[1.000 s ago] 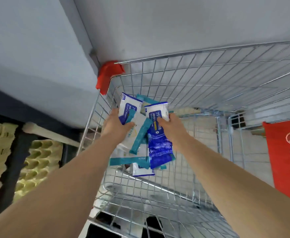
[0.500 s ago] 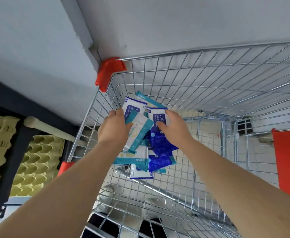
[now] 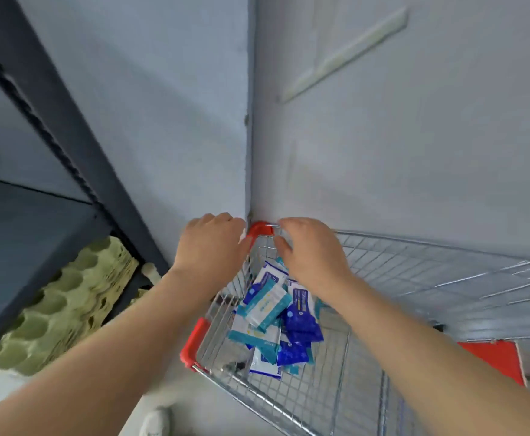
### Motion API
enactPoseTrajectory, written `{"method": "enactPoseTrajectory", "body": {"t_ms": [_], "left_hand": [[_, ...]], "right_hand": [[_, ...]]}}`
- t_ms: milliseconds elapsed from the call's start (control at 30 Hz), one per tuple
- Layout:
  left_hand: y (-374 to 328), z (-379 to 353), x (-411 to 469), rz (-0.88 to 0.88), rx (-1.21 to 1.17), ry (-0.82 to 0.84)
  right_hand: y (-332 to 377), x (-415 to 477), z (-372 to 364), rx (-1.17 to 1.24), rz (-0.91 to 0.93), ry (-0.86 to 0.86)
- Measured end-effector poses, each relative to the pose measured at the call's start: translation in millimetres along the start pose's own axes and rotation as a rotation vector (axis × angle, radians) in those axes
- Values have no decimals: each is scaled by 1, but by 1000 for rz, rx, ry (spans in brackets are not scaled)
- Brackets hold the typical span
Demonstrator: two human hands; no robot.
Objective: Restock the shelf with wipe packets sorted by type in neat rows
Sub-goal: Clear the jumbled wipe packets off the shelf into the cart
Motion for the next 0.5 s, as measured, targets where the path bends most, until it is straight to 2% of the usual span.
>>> {"method": "enactPoseTrajectory", "body": {"t_ms": [267, 500], "left_hand": [[145, 163, -53, 218, -58, -273], [295, 237, -121, 400, 9, -414]], "right_hand": [[199, 38, 81, 2, 311, -53], [383, 61, 90, 88, 496, -68]]}}
Point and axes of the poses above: each hand's wrist, its own x-axis towards the middle knuckle, its own z-axis out of the back of the hand, y = z × x, the point moved 5 cm from there along x, towards the middle knuckle, and after that the axes turned 15 degrees about x, right-handed, at the moved point
